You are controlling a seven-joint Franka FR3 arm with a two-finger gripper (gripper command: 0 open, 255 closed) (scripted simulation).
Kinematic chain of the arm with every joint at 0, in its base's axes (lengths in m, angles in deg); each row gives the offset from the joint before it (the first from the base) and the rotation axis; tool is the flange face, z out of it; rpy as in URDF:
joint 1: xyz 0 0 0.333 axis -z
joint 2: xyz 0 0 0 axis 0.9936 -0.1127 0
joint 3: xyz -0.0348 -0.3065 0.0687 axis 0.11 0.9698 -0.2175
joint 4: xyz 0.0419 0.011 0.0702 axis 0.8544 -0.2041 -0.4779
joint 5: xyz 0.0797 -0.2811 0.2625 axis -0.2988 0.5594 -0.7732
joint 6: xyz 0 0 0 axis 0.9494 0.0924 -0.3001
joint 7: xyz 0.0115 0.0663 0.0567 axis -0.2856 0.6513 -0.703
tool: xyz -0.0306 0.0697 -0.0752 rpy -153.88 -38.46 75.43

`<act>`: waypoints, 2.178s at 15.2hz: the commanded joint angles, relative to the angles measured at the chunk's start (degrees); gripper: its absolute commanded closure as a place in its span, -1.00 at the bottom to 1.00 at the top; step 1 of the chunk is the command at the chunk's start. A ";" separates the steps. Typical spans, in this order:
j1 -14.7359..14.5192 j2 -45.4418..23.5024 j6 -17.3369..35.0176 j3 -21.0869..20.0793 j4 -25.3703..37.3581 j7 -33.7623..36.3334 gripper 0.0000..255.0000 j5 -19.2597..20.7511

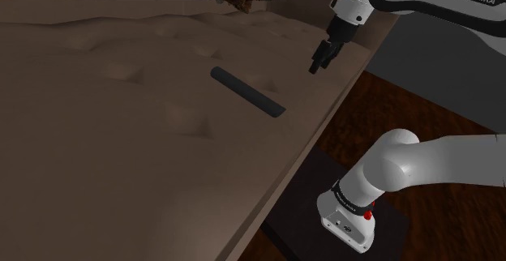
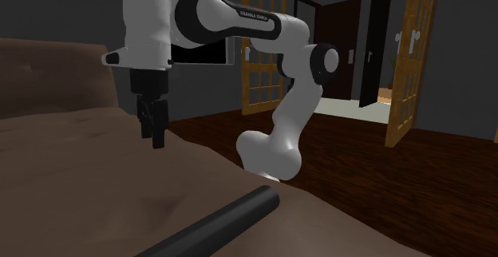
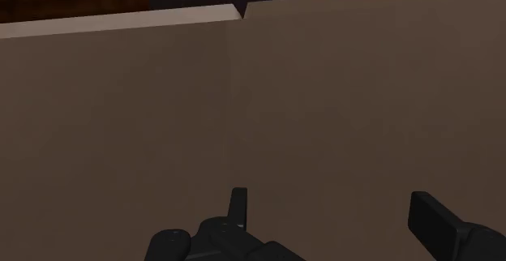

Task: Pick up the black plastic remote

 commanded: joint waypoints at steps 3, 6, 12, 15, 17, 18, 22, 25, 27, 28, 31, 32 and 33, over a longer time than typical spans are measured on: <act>-1.03 -0.15 -0.69 -2.38 0.60 2.59 -1.00 -1.76; -2.52 -0.88 -1.56 -5.91 1.95 6.47 -1.00 -4.36; -5.11 -4.03 -2.76 -12.82 6.23 14.23 -1.00 -9.14; -6.10 -6.38 -3.14 -16.23 9.13 18.12 -1.00 -11.18; -6.64 -8.21 -3.33 -18.50 11.35 20.73 -1.00 -12.35; -6.89 -9.21 -3.41 -19.63 12.54 22.05 -1.00 -12.86; -7.58 -13.71 -3.69 -24.24 17.88 27.41 -1.00 -14.45; -7.87 -17.66 -3.87 -27.83 22.50 31.61 -1.00 -15.00; -7.98 -18.13 -3.16 -28.47 22.35 32.19 -1.00 -15.14; -8.04 -17.93 -2.43 -28.54 21.42 32.07 -1.00 -15.25; -8.23 -17.41 -0.23 -28.76 18.70 31.75 -1.00 -15.59; -8.29 -17.26 0.50 -28.85 17.82 31.65 -1.00 -15.70; -8.34 -17.12 1.24 -28.94 16.95 31.55 -1.00 -15.81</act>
